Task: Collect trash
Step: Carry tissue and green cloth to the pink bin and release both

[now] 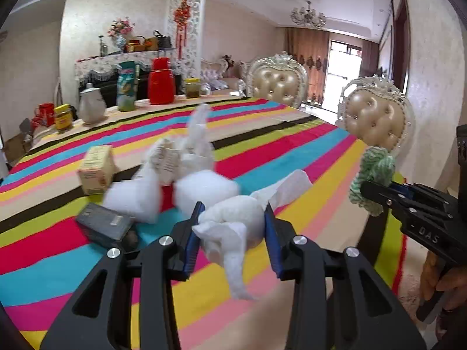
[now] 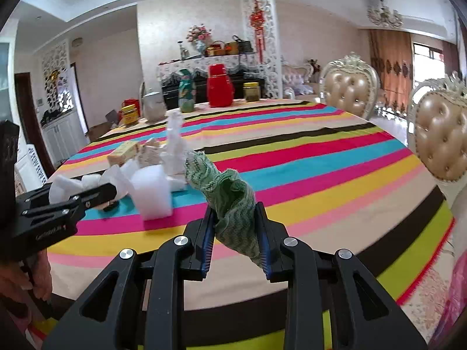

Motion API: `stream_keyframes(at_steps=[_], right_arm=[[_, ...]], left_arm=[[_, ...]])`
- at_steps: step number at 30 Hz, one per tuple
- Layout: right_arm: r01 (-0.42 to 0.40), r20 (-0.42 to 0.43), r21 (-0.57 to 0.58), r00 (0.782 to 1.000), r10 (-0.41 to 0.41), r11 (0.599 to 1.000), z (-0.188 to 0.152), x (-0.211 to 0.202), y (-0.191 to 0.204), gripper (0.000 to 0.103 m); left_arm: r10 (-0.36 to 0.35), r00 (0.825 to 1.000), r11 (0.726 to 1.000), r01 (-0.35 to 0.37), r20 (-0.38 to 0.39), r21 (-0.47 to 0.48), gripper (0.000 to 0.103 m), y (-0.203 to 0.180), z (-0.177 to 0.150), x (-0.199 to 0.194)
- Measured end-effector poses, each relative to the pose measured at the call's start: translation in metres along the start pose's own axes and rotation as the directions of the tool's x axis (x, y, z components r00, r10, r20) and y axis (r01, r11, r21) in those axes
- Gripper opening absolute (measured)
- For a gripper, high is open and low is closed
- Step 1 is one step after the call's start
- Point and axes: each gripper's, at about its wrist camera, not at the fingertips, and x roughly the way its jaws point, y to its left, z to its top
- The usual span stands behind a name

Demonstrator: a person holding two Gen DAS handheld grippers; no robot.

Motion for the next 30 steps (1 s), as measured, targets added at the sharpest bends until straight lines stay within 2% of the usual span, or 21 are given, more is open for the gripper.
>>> stream_keyframes(at_steps=[4,8,13,16,20,25,30], right_arm=[[0.023,-0.003,0.017,1.000,-0.022,1.000,-0.003,-0.003,-0.017,0.027],[0.049,0.004,0.031,0.999,-0.049,0.998,-0.007,-0.012,-0.033,0.027],[0.102,0.024,0.047,0.994,-0.103,0.994,-0.013,-0.031,-0.055,0.027],[0.143,0.033,0.055,0.989,-0.144,0.988,-0.018,-0.047,-0.071,0.027],[0.205,0.039,0.087,0.977,-0.209,0.975,-0.029,-0.074,-0.097,0.027],[0.300,0.049,0.136,0.950,-0.308,0.944,-0.045,-0.113,-0.134,0.027],[0.420,0.028,0.203,0.901,-0.434,0.885,-0.066,-0.153,-0.176,0.027]], left_arm=[[-0.059,0.998,0.998,0.059,-0.028,0.022,0.039,-0.027,0.000,0.010],[-0.074,0.997,0.995,0.076,-0.031,0.068,0.039,-0.056,0.001,0.018],[-0.129,0.990,0.987,0.133,-0.051,0.092,0.039,-0.092,0.004,0.028],[-0.158,0.986,0.978,0.163,-0.048,0.126,0.039,-0.117,0.006,0.032],[-0.226,0.972,0.958,0.234,-0.064,0.167,0.039,-0.157,0.007,0.039],[-0.336,0.936,0.911,0.351,-0.104,0.214,0.039,-0.211,0.006,0.047],[-0.447,0.882,0.843,0.471,-0.149,0.259,0.039,-0.275,0.005,0.056]])
